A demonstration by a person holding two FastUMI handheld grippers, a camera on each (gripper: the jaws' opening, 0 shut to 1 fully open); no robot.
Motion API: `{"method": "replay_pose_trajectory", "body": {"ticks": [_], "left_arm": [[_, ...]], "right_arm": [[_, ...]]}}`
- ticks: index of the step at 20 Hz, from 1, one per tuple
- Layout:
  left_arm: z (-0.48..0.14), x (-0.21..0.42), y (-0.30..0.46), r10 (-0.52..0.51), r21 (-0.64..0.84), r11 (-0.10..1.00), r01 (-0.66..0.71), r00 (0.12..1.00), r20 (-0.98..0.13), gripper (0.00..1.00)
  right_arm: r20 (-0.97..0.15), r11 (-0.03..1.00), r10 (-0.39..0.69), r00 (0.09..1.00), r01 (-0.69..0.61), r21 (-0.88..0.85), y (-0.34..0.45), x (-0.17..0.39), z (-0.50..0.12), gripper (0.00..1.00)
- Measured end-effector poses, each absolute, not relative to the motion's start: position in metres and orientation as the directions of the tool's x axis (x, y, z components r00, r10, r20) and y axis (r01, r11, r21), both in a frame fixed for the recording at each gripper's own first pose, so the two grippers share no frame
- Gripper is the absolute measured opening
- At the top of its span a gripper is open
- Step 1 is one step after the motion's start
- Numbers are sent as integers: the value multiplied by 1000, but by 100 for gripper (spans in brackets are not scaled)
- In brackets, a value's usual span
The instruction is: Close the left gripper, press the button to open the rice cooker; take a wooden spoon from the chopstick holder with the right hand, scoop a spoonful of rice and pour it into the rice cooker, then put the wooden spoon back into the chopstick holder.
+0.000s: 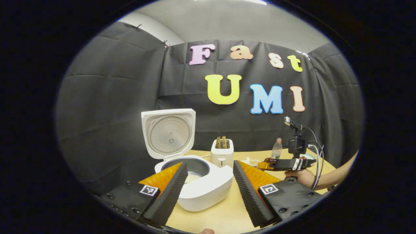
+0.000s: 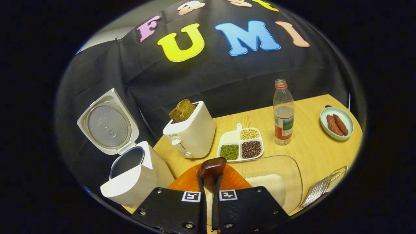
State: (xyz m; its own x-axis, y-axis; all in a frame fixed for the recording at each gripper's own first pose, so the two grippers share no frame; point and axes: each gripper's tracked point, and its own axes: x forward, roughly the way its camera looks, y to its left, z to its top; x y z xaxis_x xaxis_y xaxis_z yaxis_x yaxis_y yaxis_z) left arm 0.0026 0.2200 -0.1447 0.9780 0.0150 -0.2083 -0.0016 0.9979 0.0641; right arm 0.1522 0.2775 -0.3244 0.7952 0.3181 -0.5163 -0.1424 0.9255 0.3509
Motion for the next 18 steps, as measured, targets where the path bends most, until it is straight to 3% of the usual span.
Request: {"method": "replay_pose_trajectory", "body": {"ticks": [8, 12, 18], "left_arm": [[-132, 1, 221, 12, 36, 999, -5, 985, -175, 97], [-131, 1, 209, -20, 27, 999, 25, 986, -166, 96], [-126, -4, 196, -53, 23, 998, 57, 987, -149, 96]], "right_arm": [[-414, 760, 320, 852, 30, 649, 210, 156, -288, 6], [-339, 686, 306, 890, 41, 727, 175, 155, -253, 6], [-211, 466, 304, 929, 48, 883, 146, 143, -204, 6]]}}
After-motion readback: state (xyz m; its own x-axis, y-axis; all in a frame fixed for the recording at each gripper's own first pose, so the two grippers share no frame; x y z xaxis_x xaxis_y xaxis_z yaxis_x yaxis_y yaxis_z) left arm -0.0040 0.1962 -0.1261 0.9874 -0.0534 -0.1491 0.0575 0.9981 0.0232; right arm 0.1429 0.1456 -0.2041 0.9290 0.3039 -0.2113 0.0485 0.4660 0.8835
